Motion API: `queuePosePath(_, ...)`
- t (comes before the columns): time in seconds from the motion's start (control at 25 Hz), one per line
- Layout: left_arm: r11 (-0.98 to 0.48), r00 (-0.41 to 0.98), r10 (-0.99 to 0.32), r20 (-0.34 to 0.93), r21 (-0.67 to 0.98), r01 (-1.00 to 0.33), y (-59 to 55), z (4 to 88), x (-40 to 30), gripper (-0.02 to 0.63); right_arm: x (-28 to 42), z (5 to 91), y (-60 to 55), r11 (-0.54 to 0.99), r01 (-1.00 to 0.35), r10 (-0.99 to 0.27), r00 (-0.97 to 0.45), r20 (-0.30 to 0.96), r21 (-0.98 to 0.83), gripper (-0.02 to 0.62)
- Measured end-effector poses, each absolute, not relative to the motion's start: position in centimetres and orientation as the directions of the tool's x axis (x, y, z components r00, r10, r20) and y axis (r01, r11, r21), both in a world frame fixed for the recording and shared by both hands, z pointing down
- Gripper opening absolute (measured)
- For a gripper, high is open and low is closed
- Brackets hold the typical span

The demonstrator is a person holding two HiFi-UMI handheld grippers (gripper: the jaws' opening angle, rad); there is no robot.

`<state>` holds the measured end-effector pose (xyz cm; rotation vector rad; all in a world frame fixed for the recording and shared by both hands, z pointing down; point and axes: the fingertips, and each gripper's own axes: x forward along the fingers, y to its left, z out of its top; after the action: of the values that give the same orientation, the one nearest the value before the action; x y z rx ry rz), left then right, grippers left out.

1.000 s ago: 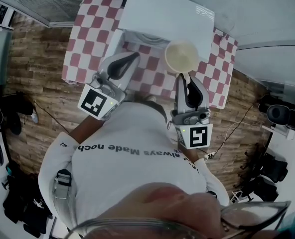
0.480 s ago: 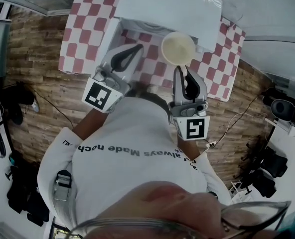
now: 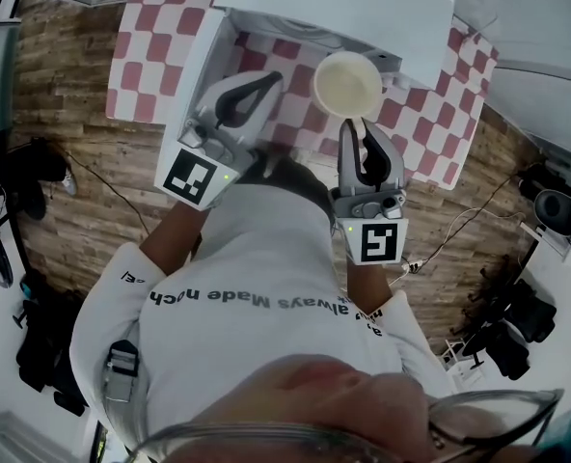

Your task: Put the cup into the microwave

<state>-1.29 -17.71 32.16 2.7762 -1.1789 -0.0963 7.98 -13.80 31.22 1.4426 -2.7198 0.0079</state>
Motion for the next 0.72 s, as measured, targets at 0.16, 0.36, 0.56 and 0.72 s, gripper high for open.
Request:
queuePosePath(0.16,-0.690,0.698,-0.716,0.002,0.147,-0.709,-18.4,34.4,-0.5,0.005,8.3,33.6,-14.6,0.566,-0.824,-0.823,-0.564,0.068,0.013,0.035)
queuePosePath(0.36,-0.687,0.699,-0.715,0.020,0.164,-0.707,-19.2,37.5,0.2,0.005,8.4,36.9,-15.3,0.572,-0.820,-0.817,-0.570,0.089,-0.007,0.035)
queuePosePath(0.56,-0.681,0.696,-0.717,0.035,0.173,-0.711,-19.9,40.1,0.4,0.005,8.5,40.4,-15.9,0.574,-0.819,-0.812,-0.572,0.116,-0.020,0.035)
queuePosePath(0.72,-0.674,0.689,-0.724,0.035,0.175,-0.717,-20.4,42.1,0.2,0.005,8.4,43.0,-16.5,0.579,-0.815,-0.807,-0.576,0.128,-0.021,0.035)
